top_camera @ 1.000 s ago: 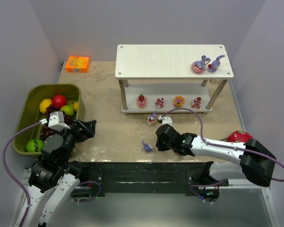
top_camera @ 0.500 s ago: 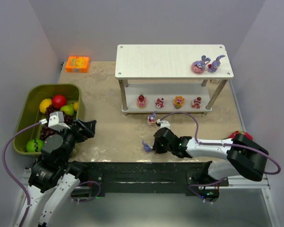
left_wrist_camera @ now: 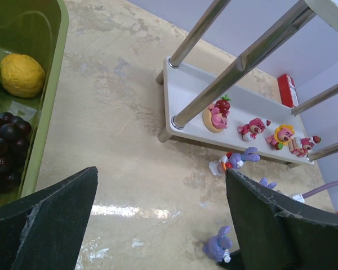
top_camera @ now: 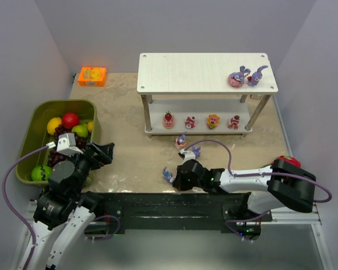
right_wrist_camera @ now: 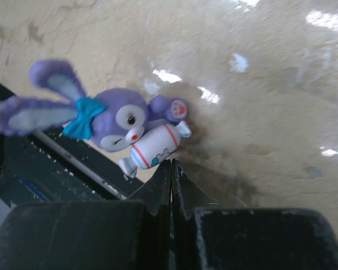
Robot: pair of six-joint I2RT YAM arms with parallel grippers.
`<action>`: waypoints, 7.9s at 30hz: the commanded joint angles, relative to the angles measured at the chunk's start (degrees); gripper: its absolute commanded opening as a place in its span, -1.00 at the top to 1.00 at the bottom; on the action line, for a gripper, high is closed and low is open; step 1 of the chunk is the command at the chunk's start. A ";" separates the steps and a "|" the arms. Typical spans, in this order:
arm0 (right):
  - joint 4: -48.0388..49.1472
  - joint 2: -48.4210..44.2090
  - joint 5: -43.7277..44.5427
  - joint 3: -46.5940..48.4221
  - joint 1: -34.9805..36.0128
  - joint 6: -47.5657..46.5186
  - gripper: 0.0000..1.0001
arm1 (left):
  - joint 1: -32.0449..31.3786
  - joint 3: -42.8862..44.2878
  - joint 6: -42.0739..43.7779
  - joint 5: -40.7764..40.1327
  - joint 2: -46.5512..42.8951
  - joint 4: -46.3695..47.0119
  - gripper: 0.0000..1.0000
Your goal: Place and organize the plastic toys onto the shelf
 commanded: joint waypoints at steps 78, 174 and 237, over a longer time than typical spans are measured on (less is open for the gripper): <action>-32.90 -12.49 28.51 33.04 5.41 -20.73 1.00 | 0.35 1.14 -1.04 -0.79 0.14 0.66 -0.99; -43.86 4.73 31.42 78.77 -33.35 -16.15 -0.14 | 0.35 1.05 -1.39 -0.53 -1.53 0.49 -0.99; -20.48 -24.98 -6.73 8.46 -30.38 -21.69 -0.40 | 0.35 0.79 -1.04 -0.18 -2.24 1.10 -0.99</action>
